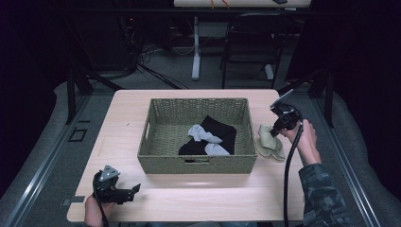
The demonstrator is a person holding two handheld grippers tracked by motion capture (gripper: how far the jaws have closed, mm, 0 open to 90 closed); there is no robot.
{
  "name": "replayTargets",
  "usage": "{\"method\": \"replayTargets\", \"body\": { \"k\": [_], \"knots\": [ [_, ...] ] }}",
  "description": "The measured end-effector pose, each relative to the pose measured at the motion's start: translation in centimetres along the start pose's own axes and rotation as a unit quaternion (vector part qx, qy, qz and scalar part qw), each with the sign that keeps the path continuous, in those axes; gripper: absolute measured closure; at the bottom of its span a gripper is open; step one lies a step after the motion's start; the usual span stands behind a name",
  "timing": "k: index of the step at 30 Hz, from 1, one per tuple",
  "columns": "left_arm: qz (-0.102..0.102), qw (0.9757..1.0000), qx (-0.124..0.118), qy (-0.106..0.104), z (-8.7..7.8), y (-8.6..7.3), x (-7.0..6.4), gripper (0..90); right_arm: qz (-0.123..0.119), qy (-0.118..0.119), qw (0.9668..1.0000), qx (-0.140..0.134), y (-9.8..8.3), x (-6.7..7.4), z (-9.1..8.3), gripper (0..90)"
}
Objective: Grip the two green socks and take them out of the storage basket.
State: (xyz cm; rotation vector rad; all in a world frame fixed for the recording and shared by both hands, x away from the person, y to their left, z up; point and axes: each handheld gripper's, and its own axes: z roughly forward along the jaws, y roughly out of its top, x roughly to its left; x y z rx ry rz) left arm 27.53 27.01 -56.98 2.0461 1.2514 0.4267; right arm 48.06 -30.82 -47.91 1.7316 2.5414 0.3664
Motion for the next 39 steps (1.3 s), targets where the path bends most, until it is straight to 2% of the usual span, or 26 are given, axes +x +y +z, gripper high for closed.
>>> {"method": "replayTargets", "body": {
  "k": [2,7,10,15,16,19,20,21,24,25,28,30,32,34,35,39],
  "knots": [
    [0.000,1.0000,0.000,0.000,0.0,0.0,0.0,0.0,0.004,0.001,1.0000,0.003,0.0,-0.2,1.1,86.5],
    [0.000,1.0000,0.000,0.000,0.0,0.0,0.0,0.0,0.005,0.010,0.9999,-0.001,0.0,-0.5,2.2,85.9],
    [0.000,1.0000,0.000,0.000,0.0,0.0,0.0,0.0,0.010,0.004,0.9999,-0.004,0.0,-0.6,2.7,84.6],
    [0.000,1.0000,-0.001,0.000,0.0,0.0,0.0,0.0,0.011,-0.001,0.9999,-0.009,-0.2,-0.4,2.7,62.2],
    [0.000,1.0000,-0.001,0.000,0.0,0.0,0.0,0.0,0.011,-0.001,0.9999,-0.009,-0.2,-0.4,2.7,62.2],
    [0.001,1.0000,-0.001,0.000,0.0,0.0,0.0,0.0,-0.005,0.000,0.9997,-0.022,-0.7,-0.1,1.2,46.5],
    [0.001,1.0000,-0.001,0.000,0.0,0.0,0.0,0.0,-0.005,0.000,0.9997,-0.022,-0.7,-0.1,1.2,46.5],
    [0.002,1.0000,0.000,0.000,-0.1,0.0,0.0,0.0,-0.001,0.002,0.9994,-0.036,-1.0,0.2,0.9,42.8],
    [0.002,1.0000,-0.001,0.001,-0.1,0.0,0.0,0.0,-0.014,0.007,0.9988,-0.047,-1.8,0.4,-0.4,31.3],
    [0.002,1.0000,-0.001,0.000,-0.1,0.0,0.0,0.0,-0.021,0.013,0.9983,-0.054,-2.4,0.7,-1.3,24.0],
    [0.002,1.0000,-0.001,0.000,0.0,0.0,0.0,0.0,-0.029,0.013,0.9977,-0.060,-3.5,1.1,-2.3,15.3],
    [0.003,1.0000,0.000,0.001,-0.1,0.0,0.0,0.0,-0.032,0.014,0.9975,-0.062,-3.9,1.2,-2.5,14.3],
    [0.001,1.0000,0.000,-0.001,0.0,0.0,0.0,0.0,-0.036,0.012,0.9967,-0.071,-5.2,1.5,-3.3,9.3],
    [0.003,1.0000,0.000,0.000,0.0,0.0,0.0,0.0,-0.042,0.009,0.9968,-0.067,-5.6,1.5,-3.5,7.7],
    [0.003,1.0000,-0.001,0.000,-0.1,0.0,0.0,0.0,-0.044,0.005,0.9961,-0.076,-6.5,1.7,-3.8,6.2],
    [0.002,1.0000,-0.001,0.000,-0.1,0.0,-0.1,0.0,-0.039,0.005,0.9950,-0.092,-8.3,1.9,-4.2,4.4]
  ]
}}
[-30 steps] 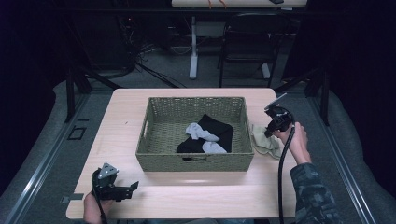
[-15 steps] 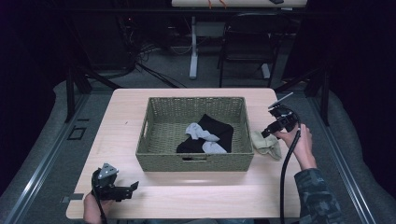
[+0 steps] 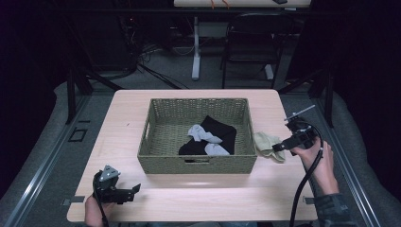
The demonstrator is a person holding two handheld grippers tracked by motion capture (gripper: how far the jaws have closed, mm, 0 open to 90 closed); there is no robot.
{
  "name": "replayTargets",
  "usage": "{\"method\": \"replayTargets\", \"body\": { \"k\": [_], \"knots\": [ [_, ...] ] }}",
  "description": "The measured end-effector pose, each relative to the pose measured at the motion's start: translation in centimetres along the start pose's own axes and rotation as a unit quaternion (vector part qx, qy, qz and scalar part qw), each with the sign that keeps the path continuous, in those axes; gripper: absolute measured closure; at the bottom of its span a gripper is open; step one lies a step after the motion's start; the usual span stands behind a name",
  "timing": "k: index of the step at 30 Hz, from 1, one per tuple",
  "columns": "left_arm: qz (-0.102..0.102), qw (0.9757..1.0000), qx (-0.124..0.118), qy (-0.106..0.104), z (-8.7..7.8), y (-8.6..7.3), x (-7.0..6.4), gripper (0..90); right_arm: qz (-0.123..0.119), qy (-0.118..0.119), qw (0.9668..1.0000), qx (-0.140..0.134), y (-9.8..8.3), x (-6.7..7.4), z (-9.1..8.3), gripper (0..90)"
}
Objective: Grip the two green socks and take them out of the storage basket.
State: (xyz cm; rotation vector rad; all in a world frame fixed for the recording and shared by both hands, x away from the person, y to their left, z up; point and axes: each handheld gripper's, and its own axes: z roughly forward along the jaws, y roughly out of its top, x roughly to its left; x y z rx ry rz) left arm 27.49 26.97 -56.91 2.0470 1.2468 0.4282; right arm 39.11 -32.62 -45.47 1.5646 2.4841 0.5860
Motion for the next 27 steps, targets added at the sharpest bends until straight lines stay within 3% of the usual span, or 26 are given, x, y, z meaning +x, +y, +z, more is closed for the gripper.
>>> {"method": "replayTargets", "body": {
  "k": [6,13,22,27],
  "knots": [
    [0.000,1.0000,0.000,-0.001,0.0,0.0,0.0,0.0,0.001,-0.007,0.9999,-0.008,-2.3,0.1,-0.2,3.7],
    [0.002,1.0000,-0.001,-0.003,0.0,0.0,0.0,0.0,0.006,0.003,1.0000,-0.006,-5.5,0.2,1.7,0.0],
    [0.003,1.0000,0.000,-0.003,0.0,0.1,-0.1,0.0,0.005,0.007,0.9997,0.023,-6.6,-0.2,3.4,0.5],
    [0.003,1.0000,0.001,-0.002,0.2,0.1,-0.1,0.0,0.015,0.013,0.9997,0.012,-6.7,-0.4,3.5,1.0]
  ]
}}
